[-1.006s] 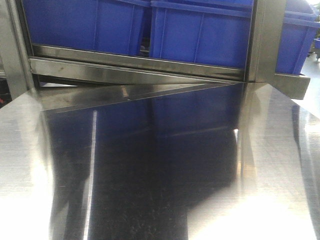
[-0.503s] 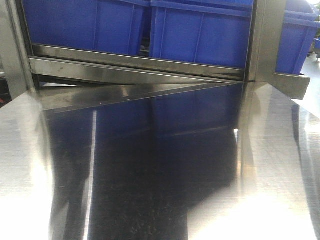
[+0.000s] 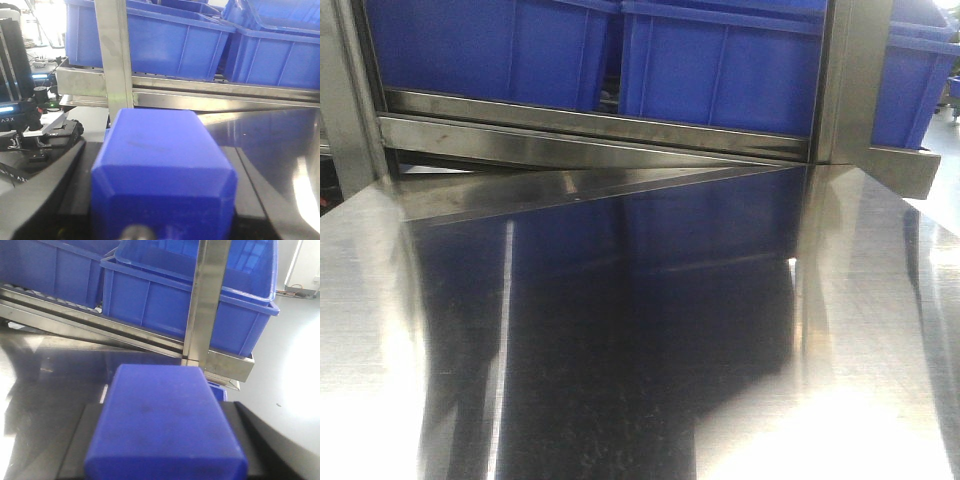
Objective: Pick and sort blue part to right shelf
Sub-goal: 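Raise both held blue parts clear of the table, then drive the base away from the table holding both parts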
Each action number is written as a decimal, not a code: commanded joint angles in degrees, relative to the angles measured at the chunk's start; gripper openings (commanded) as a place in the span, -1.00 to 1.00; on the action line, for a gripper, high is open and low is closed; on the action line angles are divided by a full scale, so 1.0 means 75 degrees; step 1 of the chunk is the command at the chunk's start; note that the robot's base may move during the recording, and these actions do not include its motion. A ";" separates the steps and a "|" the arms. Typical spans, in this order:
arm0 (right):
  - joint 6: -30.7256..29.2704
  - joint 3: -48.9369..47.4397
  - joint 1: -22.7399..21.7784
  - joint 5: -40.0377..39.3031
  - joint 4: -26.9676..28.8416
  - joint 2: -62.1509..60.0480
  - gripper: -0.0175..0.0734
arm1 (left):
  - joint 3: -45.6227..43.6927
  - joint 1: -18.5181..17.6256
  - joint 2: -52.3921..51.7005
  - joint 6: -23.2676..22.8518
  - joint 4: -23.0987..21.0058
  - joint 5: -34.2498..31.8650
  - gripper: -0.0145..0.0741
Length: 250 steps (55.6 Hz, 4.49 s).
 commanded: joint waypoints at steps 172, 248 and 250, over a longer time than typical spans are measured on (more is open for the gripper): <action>-0.0071 -0.0204 -0.0004 -0.0635 -0.0183 0.0147 -0.32 | -0.0197 0.0028 0.0131 -0.0036 0.0004 -0.0740 0.04; -0.0071 -0.0204 -0.0003 -0.0634 -0.0183 0.0147 -0.32 | -0.0197 0.0028 0.0131 -0.0036 0.0004 -0.0740 0.04; -0.0071 -0.0204 -0.0003 -0.0634 -0.0183 0.0147 -0.32 | -0.0197 0.0028 0.0131 -0.0036 0.0004 -0.0740 0.04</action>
